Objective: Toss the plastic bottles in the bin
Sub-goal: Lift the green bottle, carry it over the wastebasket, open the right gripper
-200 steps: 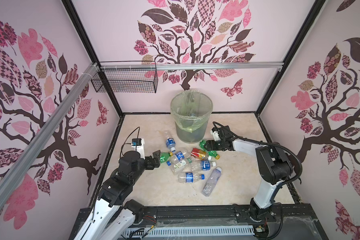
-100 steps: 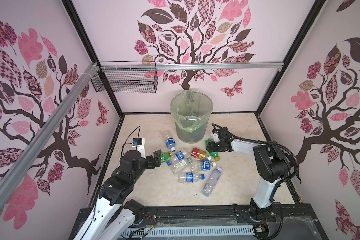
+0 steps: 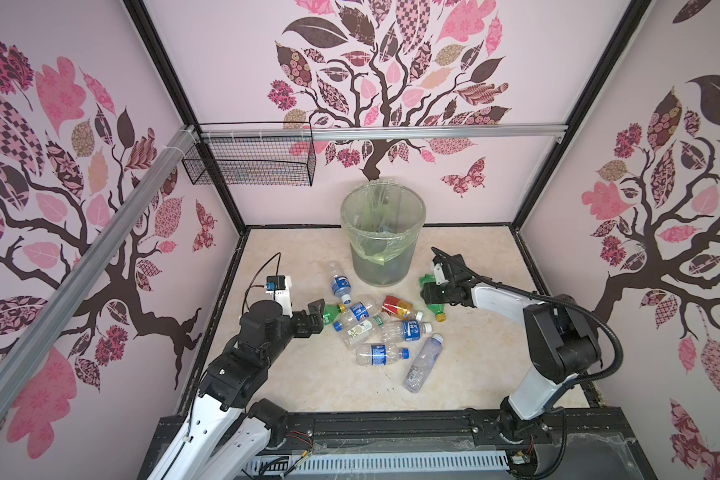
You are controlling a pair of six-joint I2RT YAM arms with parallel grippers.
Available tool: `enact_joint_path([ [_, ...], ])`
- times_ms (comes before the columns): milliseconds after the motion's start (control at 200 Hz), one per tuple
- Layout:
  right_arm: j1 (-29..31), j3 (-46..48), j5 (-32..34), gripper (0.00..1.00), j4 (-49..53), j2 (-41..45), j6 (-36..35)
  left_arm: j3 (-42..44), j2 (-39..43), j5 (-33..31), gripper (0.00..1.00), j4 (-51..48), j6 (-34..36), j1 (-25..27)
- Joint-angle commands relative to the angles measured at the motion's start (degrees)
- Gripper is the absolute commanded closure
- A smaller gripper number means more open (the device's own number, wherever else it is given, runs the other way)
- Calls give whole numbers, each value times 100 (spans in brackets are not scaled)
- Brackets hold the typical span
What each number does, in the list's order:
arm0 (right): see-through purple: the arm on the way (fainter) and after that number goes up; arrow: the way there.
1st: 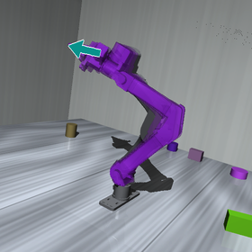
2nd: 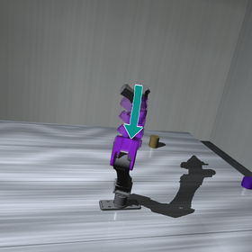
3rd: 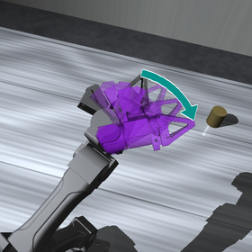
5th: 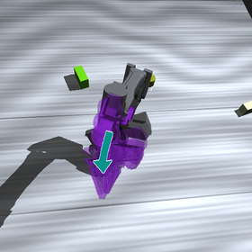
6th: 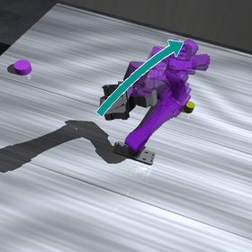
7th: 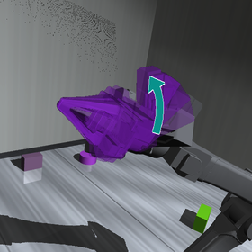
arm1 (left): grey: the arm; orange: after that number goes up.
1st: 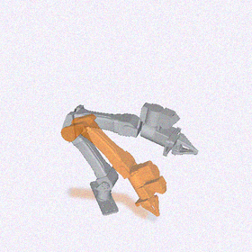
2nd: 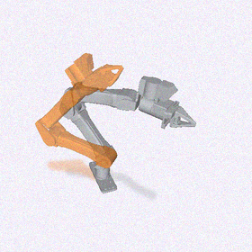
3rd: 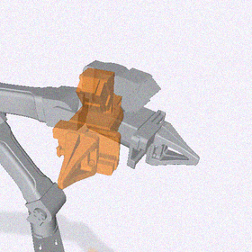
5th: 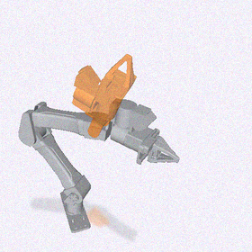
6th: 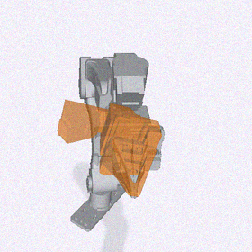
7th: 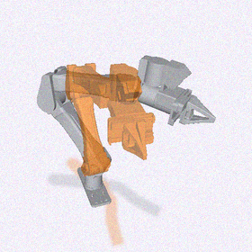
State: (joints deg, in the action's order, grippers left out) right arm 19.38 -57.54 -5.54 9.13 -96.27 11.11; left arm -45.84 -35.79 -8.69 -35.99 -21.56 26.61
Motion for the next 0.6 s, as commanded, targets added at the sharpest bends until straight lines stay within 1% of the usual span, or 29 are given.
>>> enact_joint_path([
  [0,22,-15,67,42,134,647,138,141,-28,75,4,123,-15,-23],
  [120,22,158,-287,42,78,1337,322,88,-60,79,4,88,-6,-24],
  [405,22,783,-358,41,64,2999,296,56,-15,-38,2,36,181,-24],
  [595,22,1177,-694,39,-58,4141,418,23,-7,-151,2,-89,266,-23],
])
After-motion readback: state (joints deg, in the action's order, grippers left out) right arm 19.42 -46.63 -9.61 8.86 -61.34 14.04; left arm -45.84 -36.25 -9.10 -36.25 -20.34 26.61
